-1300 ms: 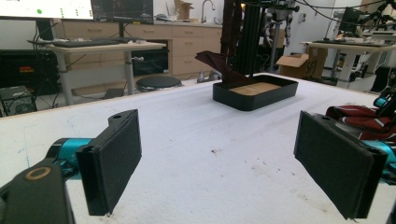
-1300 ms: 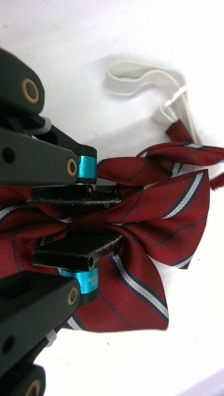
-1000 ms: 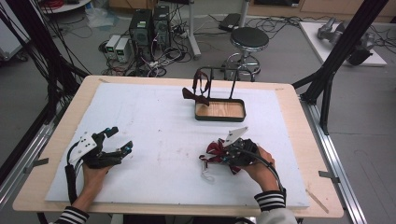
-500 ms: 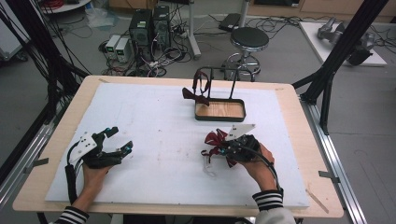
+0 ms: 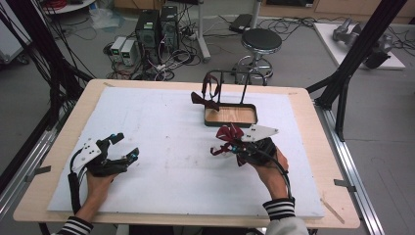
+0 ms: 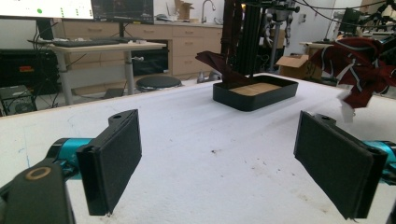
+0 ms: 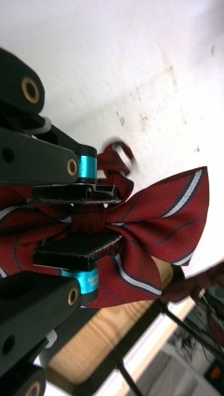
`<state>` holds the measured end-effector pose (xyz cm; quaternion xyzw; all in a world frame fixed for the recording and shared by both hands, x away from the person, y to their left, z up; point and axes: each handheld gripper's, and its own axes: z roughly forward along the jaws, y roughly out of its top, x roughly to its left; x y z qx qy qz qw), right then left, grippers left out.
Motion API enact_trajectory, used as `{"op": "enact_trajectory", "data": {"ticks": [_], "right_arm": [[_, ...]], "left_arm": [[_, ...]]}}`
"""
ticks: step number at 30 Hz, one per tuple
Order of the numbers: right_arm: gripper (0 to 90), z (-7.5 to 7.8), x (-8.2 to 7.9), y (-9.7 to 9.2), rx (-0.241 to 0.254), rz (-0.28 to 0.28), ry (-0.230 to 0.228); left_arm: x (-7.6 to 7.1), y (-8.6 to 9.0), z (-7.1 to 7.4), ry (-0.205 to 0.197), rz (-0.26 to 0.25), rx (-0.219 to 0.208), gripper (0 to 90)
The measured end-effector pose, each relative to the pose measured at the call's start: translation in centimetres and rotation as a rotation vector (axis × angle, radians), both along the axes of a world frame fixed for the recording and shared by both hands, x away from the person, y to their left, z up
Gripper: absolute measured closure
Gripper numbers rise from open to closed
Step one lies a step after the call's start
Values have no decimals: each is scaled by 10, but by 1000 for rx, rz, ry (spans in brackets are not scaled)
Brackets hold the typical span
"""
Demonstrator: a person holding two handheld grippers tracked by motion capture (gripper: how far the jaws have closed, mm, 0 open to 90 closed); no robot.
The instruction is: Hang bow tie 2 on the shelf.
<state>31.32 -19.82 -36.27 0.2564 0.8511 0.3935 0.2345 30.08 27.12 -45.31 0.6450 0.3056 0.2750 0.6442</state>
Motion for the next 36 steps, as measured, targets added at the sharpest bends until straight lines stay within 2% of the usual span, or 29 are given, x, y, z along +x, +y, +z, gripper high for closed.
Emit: {"op": "enact_trajectory", "data": {"ticks": [5, 11, 15, 17, 19, 24, 26, 34, 36], "right_arm": [[744, 4, -1, -1, 31, -28, -49], [744, 11, -1, -1, 82, -61, -86], [743, 16, 1, -2, 141, -73, -106], [743, 19, 0, -3, 149, -96, -127], [743, 22, 0, -4, 179, -123, -139], [743, 30, 0, -5, 212, -154, -180], [743, 32, 1, -5, 214, -160, -196], [743, 37, 5, -8, 242, -182, -203], [743, 39, 7, -8, 241, -181, -227]], "left_arm": [[0, 0, 0, 0, 1, 0, 154], [0, -1, 0, 0, 2, 0, 154], [0, -1, 0, -1, 1, 4, 156], [0, -1, 0, -1, 1, 4, 156], [0, -1, 0, -1, 2, 4, 156], [0, -1, 0, -2, 1, 6, 156], [0, -1, 0, -3, -1, 7, 156], [0, -1, 0, -3, 0, 9, 156], [0, -1, 0, -3, 1, 9, 156]]}}
